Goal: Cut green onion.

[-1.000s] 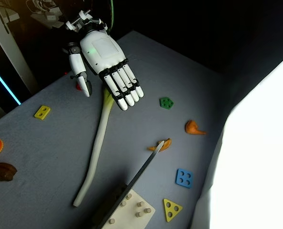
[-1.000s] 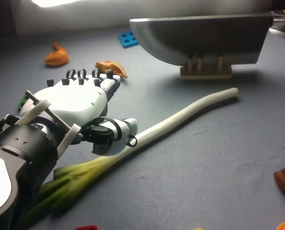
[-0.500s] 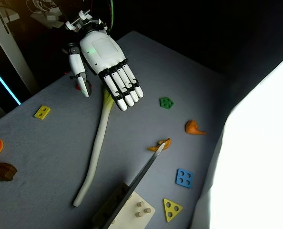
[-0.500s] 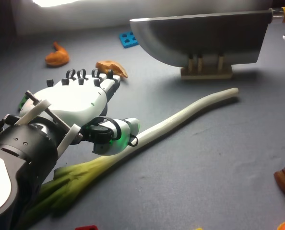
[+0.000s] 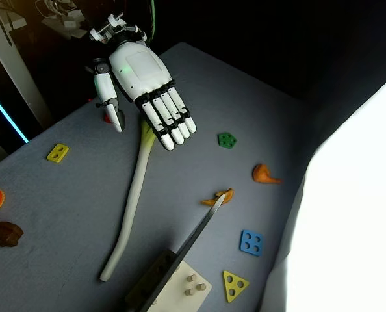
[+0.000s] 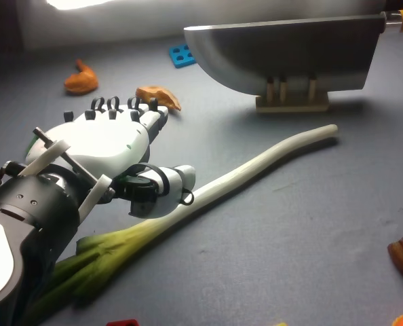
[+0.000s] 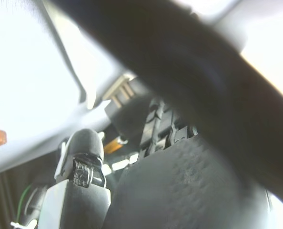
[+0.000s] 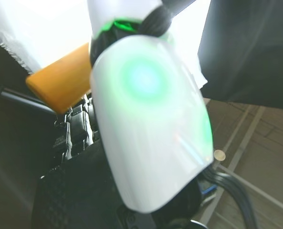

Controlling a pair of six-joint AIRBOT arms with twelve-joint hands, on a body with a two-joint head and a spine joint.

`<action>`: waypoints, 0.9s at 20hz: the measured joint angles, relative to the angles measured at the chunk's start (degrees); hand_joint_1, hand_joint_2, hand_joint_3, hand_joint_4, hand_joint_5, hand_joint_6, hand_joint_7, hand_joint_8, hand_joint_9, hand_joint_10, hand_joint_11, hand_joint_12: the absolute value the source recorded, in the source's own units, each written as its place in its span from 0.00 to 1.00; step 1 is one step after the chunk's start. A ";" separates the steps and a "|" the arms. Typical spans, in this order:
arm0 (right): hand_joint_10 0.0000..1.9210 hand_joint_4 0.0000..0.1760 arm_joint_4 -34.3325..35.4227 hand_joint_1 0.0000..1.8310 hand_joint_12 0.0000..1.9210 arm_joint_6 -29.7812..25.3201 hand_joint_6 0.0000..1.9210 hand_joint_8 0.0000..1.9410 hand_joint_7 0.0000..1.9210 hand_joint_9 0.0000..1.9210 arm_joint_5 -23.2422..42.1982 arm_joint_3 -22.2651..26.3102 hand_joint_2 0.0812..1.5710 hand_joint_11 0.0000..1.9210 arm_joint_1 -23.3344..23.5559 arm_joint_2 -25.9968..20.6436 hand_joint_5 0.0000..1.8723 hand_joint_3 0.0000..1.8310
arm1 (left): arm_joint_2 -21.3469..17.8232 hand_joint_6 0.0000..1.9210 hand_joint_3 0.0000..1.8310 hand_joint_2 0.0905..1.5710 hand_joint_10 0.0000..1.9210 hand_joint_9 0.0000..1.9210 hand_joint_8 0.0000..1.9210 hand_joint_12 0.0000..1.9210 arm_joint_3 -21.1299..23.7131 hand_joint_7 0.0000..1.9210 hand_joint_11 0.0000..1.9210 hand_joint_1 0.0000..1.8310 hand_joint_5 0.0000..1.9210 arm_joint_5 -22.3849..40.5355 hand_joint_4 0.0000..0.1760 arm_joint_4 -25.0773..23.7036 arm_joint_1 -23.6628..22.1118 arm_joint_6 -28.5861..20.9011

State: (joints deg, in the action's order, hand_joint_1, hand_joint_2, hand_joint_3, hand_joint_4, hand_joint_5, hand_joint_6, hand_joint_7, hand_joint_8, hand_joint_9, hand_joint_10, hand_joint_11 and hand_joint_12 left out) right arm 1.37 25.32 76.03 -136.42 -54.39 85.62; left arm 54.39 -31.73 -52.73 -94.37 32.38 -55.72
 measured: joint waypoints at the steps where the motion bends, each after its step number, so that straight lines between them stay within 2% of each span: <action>1: 0.00 0.07 -0.55 0.51 0.00 -1.99 0.00 0.00 0.00 0.00 -0.13 1.03 0.55 0.00 -0.46 -1.81 0.00 0.00 | 0.00 0.00 0.00 0.89 0.00 0.00 0.00 0.00 0.00 0.00 0.00 0.04 0.00 0.04 0.00 0.02 0.00 0.00; 5: 0.00 0.16 -0.66 0.46 0.00 -7.93 0.00 0.00 0.00 0.00 -2.16 11.41 0.57 0.00 -0.50 -11.72 0.00 0.01 | -0.04 0.01 0.00 0.90 0.00 0.00 0.00 0.00 0.00 0.02 0.00 0.03 0.02 0.11 0.00 -0.04 0.00 0.13; 7: 0.00 0.14 -2.69 0.44 0.00 -8.96 0.00 0.00 0.00 0.00 -2.80 17.66 0.57 0.00 0.28 -15.80 0.00 0.01 | -0.17 0.00 0.00 0.90 0.00 0.00 0.00 0.00 0.00 0.00 0.00 0.03 0.01 0.15 0.00 0.02 0.00 0.15; 8: 0.00 0.04 -4.85 0.33 0.00 -8.85 0.00 0.00 0.00 0.00 -3.54 23.06 0.61 0.00 0.94 -18.99 0.00 0.02 | -0.28 0.00 0.00 0.90 0.00 0.00 0.00 0.00 0.00 0.00 0.00 0.03 0.01 0.20 0.00 -0.02 -0.02 0.22; 9: 0.00 0.01 -6.93 0.23 0.00 -8.66 0.00 0.00 0.00 0.00 -3.91 27.12 0.64 0.00 1.16 -21.64 0.00 0.03 | -0.28 0.00 0.00 0.90 0.00 0.00 0.00 0.00 0.00 0.01 0.00 0.03 0.02 0.07 0.00 0.02 -0.13 0.35; 10: 0.01 0.00 -7.39 0.09 0.21 -6.93 0.00 0.01 0.09 0.07 -4.42 32.50 0.73 0.00 1.42 -24.76 0.08 0.00 | -0.28 0.01 0.00 0.86 0.01 0.03 0.00 0.01 0.00 0.06 0.01 0.04 0.05 0.04 0.00 0.02 -0.15 0.44; 11: 0.01 0.00 -7.43 0.09 0.21 -4.52 0.00 0.01 0.09 0.07 -4.81 35.80 0.73 0.00 1.90 -26.67 0.08 0.00 | -0.31 0.01 0.00 0.86 0.01 0.03 0.00 0.01 0.00 0.06 0.01 0.04 0.05 0.04 0.00 0.13 -0.35 0.48; 12: 0.02 0.00 -6.82 0.09 0.37 -1.90 0.01 0.02 0.13 0.11 -5.09 39.56 0.73 0.00 2.36 -29.05 0.12 0.00 | -0.33 0.00 0.00 0.85 0.00 0.06 0.00 0.08 0.00 0.09 0.00 0.04 0.07 0.07 0.00 0.50 -0.81 0.50; 13: 0.06 0.00 -6.14 0.10 0.57 1.97 0.03 0.02 0.22 0.19 -6.23 43.63 0.73 0.00 3.17 -31.54 0.19 0.00 | -0.35 0.01 0.00 0.84 0.01 0.14 0.01 0.24 0.00 0.16 0.00 0.03 0.13 0.04 0.00 0.11 -1.33 1.03; 14: 0.09 0.00 -5.38 0.07 0.70 3.98 0.06 0.05 0.30 0.27 -7.50 47.63 0.74 0.00 4.00 -34.07 0.27 0.00 | -0.35 0.02 0.00 0.83 0.04 0.25 0.01 0.51 0.02 0.26 0.00 0.01 0.21 -0.09 0.00 0.17 -1.95 2.16; 15: 0.28 0.00 -5.25 0.03 0.78 4.94 0.12 0.07 0.47 0.37 -9.20 50.95 0.76 0.10 4.66 -36.20 0.41 0.00 | -0.35 0.03 0.00 0.83 0.11 0.38 0.02 0.74 0.02 0.39 0.05 0.01 0.31 -0.26 0.00 0.39 -2.23 2.89; 16: 0.40 0.00 -4.98 0.03 0.83 6.05 0.15 0.10 0.53 0.39 -10.71 53.99 0.76 0.16 5.57 -37.62 0.48 0.00 | -0.35 0.03 0.00 0.82 0.24 0.42 0.04 0.77 0.02 0.48 0.12 0.00 0.38 -0.26 0.00 0.66 -2.23 3.02; 17: 0.55 0.00 -4.70 0.06 0.89 9.05 0.30 0.22 0.55 0.40 -11.72 58.07 0.77 0.22 6.32 -39.26 0.49 0.00 | -0.37 0.04 0.00 0.83 0.44 0.40 0.07 0.82 0.31 0.53 0.16 0.01 0.45 -0.72 0.00 1.36 -2.23 3.28; 18: 0.55 0.00 -4.87 0.06 0.89 10.01 0.30 0.22 0.55 0.40 -11.91 58.90 0.77 0.22 6.38 -39.65 0.49 0.00 | -0.42 0.04 0.00 0.83 0.44 0.40 0.07 0.82 0.39 0.53 0.16 0.01 0.45 -0.81 0.00 1.36 -2.23 3.26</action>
State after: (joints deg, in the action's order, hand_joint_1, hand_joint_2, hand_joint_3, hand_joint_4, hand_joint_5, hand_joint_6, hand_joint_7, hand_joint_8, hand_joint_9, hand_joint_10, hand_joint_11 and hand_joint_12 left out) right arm -3.51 35.33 64.12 -77.52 -48.01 45.98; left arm 53.98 -31.33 -53.54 -93.01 30.15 -52.47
